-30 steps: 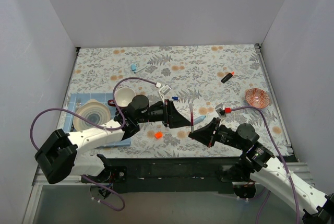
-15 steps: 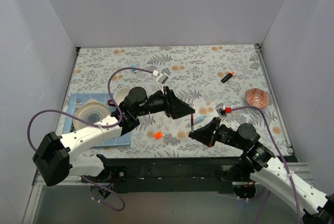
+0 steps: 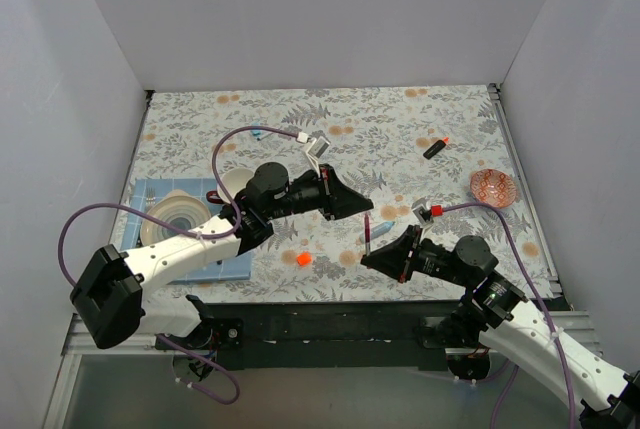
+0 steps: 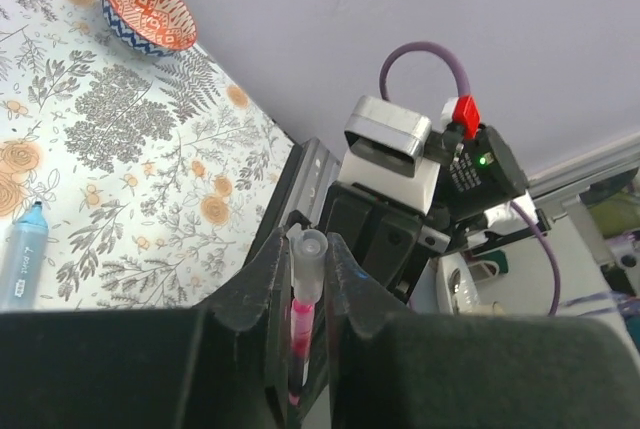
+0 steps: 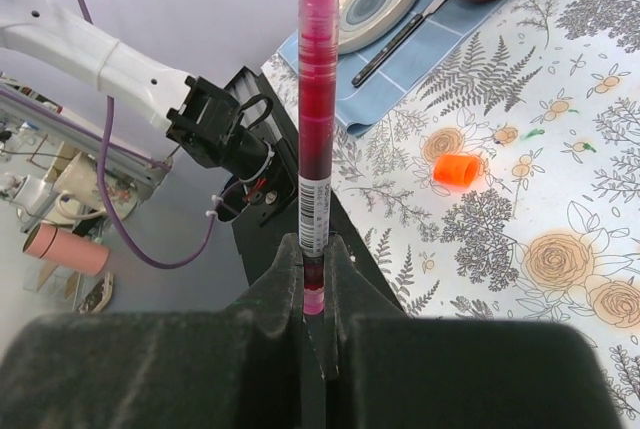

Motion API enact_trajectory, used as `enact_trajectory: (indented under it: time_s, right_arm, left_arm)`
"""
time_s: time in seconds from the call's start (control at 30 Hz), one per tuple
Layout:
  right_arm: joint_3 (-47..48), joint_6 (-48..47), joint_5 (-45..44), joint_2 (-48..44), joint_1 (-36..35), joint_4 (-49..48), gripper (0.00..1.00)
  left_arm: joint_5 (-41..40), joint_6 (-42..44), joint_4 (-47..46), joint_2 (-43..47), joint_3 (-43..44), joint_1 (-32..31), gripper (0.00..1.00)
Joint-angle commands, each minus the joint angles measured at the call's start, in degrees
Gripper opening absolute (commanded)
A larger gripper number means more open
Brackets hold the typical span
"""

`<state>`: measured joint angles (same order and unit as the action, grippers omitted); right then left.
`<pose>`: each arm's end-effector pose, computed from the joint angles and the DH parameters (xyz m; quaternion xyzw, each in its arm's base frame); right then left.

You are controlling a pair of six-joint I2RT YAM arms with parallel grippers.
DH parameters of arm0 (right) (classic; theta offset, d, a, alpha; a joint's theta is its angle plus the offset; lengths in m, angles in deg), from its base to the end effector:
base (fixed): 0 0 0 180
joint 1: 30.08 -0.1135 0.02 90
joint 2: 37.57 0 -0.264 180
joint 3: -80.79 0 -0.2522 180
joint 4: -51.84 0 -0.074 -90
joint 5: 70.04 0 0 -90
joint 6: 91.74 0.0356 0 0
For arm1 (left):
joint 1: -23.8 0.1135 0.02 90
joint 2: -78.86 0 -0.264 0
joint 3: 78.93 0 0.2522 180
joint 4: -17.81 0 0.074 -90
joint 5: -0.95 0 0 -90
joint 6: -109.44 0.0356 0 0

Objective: Insert the pens into the pen caps

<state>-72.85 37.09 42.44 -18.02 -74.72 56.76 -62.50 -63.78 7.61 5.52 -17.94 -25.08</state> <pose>0.0819 0.1000 0.2353 -0.1745 0.6740 0.5704 0.4358 0.1830 -0.2338 0.3085 -0.0547 0.7168 -0.6842 0.1229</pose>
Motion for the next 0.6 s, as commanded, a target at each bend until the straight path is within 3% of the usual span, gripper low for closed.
enact_trajectory:
  time_s: [0.0,0.57]
  right_arm:
    - [2.43,-0.33,2.39,0.58,0.08,-2.76,0.01]
    - [2.08,0.98,0.28,-0.13,0.00,-1.71,0.01]
  left_arm:
    - [-0.35,-0.27,0.23,-0.05,3.05,-0.07,0.00]
    - [3.34,1.13,2.17,1.09,2.44,-0.07,0.00]
